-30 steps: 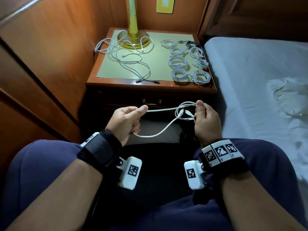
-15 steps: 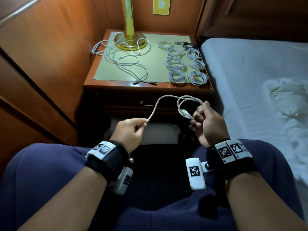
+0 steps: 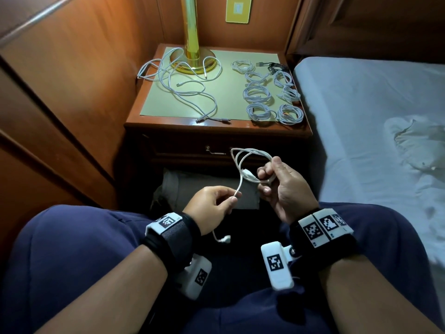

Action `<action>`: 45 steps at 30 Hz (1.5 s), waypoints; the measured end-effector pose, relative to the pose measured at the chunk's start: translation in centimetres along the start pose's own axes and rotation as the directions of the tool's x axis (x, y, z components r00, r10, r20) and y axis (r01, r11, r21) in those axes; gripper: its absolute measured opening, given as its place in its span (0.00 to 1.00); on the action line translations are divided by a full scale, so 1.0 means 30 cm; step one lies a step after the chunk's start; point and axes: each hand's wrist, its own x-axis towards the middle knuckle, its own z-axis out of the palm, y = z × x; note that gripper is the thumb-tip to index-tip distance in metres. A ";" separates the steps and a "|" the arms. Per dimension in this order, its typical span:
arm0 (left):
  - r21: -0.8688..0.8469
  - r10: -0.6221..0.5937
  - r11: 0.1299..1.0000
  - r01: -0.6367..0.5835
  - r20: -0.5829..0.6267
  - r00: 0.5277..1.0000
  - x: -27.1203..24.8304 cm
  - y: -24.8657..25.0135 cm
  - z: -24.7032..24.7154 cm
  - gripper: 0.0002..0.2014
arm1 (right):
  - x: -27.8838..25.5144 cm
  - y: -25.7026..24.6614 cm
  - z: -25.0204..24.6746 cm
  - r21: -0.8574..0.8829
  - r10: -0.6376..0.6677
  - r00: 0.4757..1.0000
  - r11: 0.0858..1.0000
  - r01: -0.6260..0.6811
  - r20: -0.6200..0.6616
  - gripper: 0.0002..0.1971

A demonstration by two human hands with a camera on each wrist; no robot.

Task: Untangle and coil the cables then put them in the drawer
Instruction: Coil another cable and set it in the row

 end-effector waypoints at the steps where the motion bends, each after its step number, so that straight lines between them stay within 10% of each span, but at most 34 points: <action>1: 0.049 0.013 0.999 -0.013 0.001 1.000 -0.003 0.004 0.000 0.07 | 0.000 -0.001 -0.001 -0.019 -0.003 1.000 1.000 0.002 -0.020 0.21; 15: 0.304 0.403 0.854 -0.422 0.125 0.907 -0.014 0.025 -0.038 0.07 | -0.009 0.028 -0.021 -0.567 -0.263 0.958 0.774 0.282 0.117 0.21; 21: 0.256 0.447 0.870 -0.421 -0.051 0.893 0.000 0.040 -0.108 0.08 | -0.015 0.025 -0.023 -0.734 -0.096 0.966 0.633 0.245 0.239 0.23; 29: 0.210 0.332 0.932 -0.297 -0.156 0.930 0.003 0.044 -0.117 0.05 | -0.036 0.007 0.024 -0.406 0.171 0.953 0.912 -0.058 0.250 0.21; 37: 0.448 0.305 0.845 -0.291 0.043 0.951 0.017 0.037 -0.077 0.12 | -0.061 -0.005 0.024 -0.247 0.287 0.928 0.942 -0.229 0.236 0.22; 45: 0.329 0.237 0.911 -0.249 0.078 0.969 0.017 0.036 -0.060 0.13 | -0.064 0.007 0.041 -0.304 0.250 0.947 0.935 -0.182 0.202 0.20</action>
